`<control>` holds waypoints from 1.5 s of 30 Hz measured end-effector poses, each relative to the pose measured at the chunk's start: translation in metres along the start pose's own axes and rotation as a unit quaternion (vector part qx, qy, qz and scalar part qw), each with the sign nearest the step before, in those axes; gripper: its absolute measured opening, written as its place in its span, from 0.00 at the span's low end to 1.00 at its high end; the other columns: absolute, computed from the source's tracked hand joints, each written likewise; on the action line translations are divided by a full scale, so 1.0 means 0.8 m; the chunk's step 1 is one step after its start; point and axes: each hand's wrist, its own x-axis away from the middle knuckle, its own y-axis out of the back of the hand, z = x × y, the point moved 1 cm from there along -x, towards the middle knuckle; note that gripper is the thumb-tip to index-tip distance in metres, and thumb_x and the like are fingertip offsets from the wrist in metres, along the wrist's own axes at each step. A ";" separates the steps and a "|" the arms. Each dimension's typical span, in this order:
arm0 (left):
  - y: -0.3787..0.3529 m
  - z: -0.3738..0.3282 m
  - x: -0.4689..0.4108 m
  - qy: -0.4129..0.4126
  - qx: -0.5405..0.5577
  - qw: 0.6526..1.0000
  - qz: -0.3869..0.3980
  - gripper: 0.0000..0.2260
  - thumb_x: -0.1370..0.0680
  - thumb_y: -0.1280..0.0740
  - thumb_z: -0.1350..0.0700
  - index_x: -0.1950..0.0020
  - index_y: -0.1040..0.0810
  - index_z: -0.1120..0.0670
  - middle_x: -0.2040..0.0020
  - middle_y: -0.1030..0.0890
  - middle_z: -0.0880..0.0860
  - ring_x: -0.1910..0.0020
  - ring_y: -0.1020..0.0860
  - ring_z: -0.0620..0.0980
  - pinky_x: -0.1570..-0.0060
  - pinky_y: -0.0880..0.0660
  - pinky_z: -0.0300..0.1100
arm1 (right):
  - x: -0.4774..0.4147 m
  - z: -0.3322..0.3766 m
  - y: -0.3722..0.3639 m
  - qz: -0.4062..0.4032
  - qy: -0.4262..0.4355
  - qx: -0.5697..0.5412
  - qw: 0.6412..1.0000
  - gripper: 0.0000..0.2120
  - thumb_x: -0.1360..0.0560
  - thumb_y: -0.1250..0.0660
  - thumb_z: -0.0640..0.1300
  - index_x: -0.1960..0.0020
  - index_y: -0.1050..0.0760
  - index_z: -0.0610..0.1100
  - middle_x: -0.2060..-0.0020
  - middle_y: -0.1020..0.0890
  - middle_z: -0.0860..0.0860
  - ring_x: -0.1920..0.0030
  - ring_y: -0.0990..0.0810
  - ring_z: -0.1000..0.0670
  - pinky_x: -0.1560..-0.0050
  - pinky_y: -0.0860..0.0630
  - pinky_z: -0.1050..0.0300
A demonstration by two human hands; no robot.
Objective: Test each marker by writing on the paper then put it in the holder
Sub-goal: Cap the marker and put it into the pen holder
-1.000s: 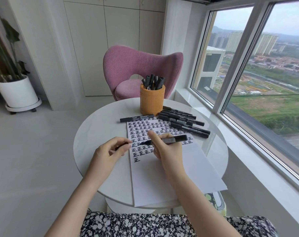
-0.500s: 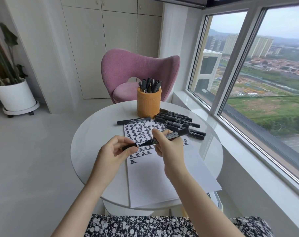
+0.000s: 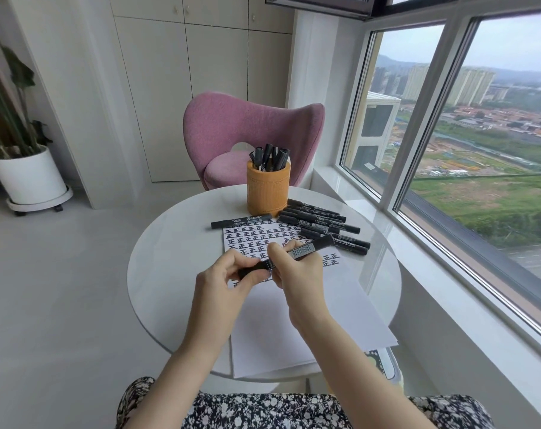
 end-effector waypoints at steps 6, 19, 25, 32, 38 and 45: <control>-0.005 -0.007 -0.003 -0.040 -0.027 0.999 -0.010 0.07 0.30 0.26 0.60 0.60 0.22 0.49 0.61 0.17 0.43 0.62 0.20 0.39 0.60 0.26 0.33 | -0.006 0.004 0.000 0.017 -0.014 -0.005 1.000 0.22 0.29 0.38 0.30 0.73 0.42 0.48 0.77 0.41 0.53 0.75 0.44 0.52 0.75 0.43 0.63; 0.012 -0.009 -0.040 -0.054 -0.064 0.996 -0.033 0.02 0.26 0.31 0.55 0.55 0.19 0.50 0.60 0.16 0.46 0.58 0.19 0.42 0.56 0.24 0.32 | -0.030 0.020 0.044 0.035 0.159 0.225 0.961 0.12 0.28 0.26 0.48 0.59 0.27 0.42 0.74 0.32 0.54 0.74 0.37 0.57 0.70 0.38 0.64; -0.001 -0.022 -0.059 -0.077 -0.090 0.993 -0.020 0.03 0.26 0.31 0.52 0.56 0.19 0.50 0.62 0.17 0.46 0.61 0.20 0.42 0.60 0.25 0.32 | -0.054 0.018 0.033 0.106 0.384 0.422 0.814 0.09 0.29 0.27 0.42 0.49 0.21 0.42 0.53 0.25 0.50 0.66 0.25 0.51 0.64 0.24 0.50; -0.009 -0.027 -0.095 -0.044 -0.065 0.997 -0.002 0.04 0.24 0.33 0.49 0.52 0.21 0.47 0.59 0.16 0.46 0.58 0.20 0.41 0.54 0.26 0.34 | -0.118 0.038 0.016 0.045 0.304 0.291 0.906 0.06 0.26 0.29 0.40 0.58 0.25 0.39 0.61 0.22 0.49 0.65 0.24 0.51 0.63 0.27 0.60; -0.018 -0.004 -0.117 -0.025 -0.087 0.996 0.004 0.04 0.23 0.34 0.57 0.51 0.20 0.51 0.58 0.17 0.45 0.55 0.20 0.42 0.51 0.25 0.36 | -0.192 0.076 -0.018 -0.023 0.322 0.224 0.919 0.10 0.26 0.31 0.39 0.52 0.31 0.49 0.64 0.25 0.54 0.63 0.25 0.57 0.61 0.29 0.66; -0.016 0.022 -0.131 -0.016 -0.141 0.990 -0.002 0.05 0.23 0.34 0.58 0.50 0.20 0.51 0.55 0.18 0.45 0.54 0.22 0.40 0.56 0.30 0.28 | -0.231 0.079 -0.040 -0.005 0.358 0.248 0.900 0.33 0.26 0.37 0.31 0.25 0.43 0.48 0.66 0.29 0.52 0.63 0.26 0.49 0.55 0.27 0.59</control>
